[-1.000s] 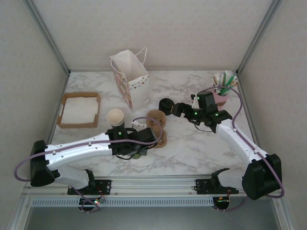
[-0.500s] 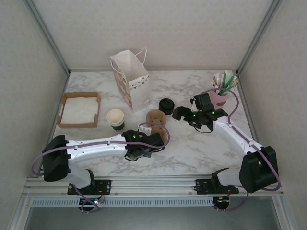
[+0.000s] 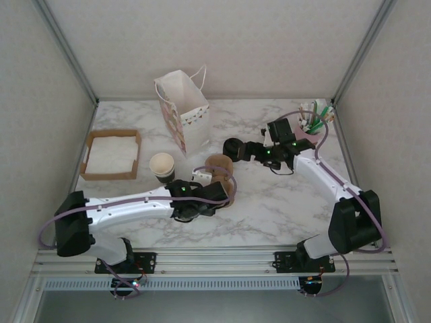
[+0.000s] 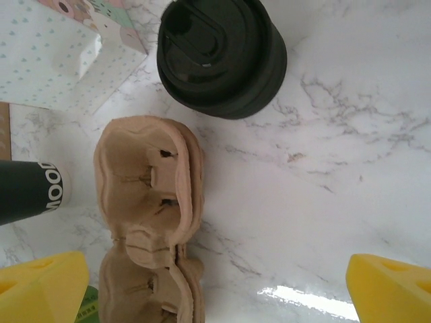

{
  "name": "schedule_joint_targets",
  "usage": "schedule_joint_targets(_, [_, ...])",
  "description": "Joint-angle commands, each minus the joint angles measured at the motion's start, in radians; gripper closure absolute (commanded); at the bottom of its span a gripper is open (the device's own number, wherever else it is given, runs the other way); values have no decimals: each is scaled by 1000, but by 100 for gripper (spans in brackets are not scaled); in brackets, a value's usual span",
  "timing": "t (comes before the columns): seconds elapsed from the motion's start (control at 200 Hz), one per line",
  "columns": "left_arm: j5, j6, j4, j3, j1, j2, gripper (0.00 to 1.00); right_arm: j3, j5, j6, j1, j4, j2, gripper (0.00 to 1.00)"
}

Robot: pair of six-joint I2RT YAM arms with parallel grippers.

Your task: Pack the takeout coffee

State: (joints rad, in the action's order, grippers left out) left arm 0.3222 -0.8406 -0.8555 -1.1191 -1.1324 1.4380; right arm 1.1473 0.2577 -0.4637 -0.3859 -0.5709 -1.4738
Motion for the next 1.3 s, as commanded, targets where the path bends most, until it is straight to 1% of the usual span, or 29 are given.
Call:
schedule_joint_targets(0.0, [14, 35, 33, -25, 41, -91, 20, 108, -10, 91, -7, -67, -77, 1])
schedule_joint_targets(0.1, [-4, 62, 77, -9, 93, -175, 7, 193, -37, 143, -14, -94, -160, 1])
schedule_joint_targets(0.12, [-7, 67, 86, -5, 104, -194, 1, 212, -54, 154, -19, -104, -178, 1])
schedule_joint_targets(0.135, [-10, 70, 92, -2, 113, -208, 1, 227, -66, 162, -22, -110, -188, 1])
schedule_joint_targets(0.305, [-64, 102, 193, 77, 237, -375, 0, 400, -189, 218, -54, -201, -343, 2])
schedule_joint_targets(0.371, [-82, 101, 255, 132, 264, -431, 0, 459, -223, 230, -66, -236, -398, 3])
schedule_joint_targets(0.456, [-152, 108, 369, 227, 294, -485, 0, 516, -244, 248, -82, -259, -449, 3])
schedule_joint_targets(0.501, [-164, 106, 400, 264, 309, -506, 0, 549, -256, 261, -95, -274, -476, 3])
schedule_joint_targets(0.736, [-216, 102, 445, 350, 387, -544, 0, 656, -254, 299, -106, -326, -582, 7])
schedule_joint_targets(0.951, [-235, 104, 451, 379, 421, -571, 0, 725, -214, 306, -105, -346, -645, 9])
schedule_joint_targets(1.187, [-264, 104, 464, 406, 454, -584, 0, 792, -220, 324, -105, -383, -700, 8])
schedule_joint_targets(1.297, [-265, 108, 464, 406, 462, -585, 0, 816, -231, 329, -105, -395, -716, 11])
